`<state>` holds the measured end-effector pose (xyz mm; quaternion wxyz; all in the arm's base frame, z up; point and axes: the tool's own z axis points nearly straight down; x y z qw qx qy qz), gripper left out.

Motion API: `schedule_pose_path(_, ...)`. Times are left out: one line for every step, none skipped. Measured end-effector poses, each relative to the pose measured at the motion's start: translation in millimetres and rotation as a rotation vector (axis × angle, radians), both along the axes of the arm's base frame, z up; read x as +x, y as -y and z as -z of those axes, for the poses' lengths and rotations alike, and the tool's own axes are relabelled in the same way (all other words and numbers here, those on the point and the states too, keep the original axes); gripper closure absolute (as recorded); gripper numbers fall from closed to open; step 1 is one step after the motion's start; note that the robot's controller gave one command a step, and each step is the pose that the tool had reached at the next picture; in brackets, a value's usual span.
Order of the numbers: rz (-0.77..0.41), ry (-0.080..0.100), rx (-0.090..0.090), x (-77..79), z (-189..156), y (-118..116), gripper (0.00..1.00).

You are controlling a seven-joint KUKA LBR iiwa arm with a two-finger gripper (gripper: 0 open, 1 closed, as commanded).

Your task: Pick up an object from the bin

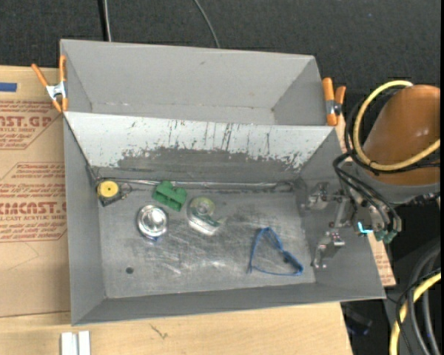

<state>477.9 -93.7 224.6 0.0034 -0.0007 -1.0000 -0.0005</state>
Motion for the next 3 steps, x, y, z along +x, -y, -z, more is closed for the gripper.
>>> schedule_pose_path(0.18, 0.014, -0.001, 23.8, 155.1, 9.5, 0.0)
schedule_pose_path(0.297, 0.008, -0.003, 8.3, 124.5, 46.3, 0.0)
schedule_pose_path(0.323, 0.005, -0.001, 0.9, 117.6, 23.9, 0.0)
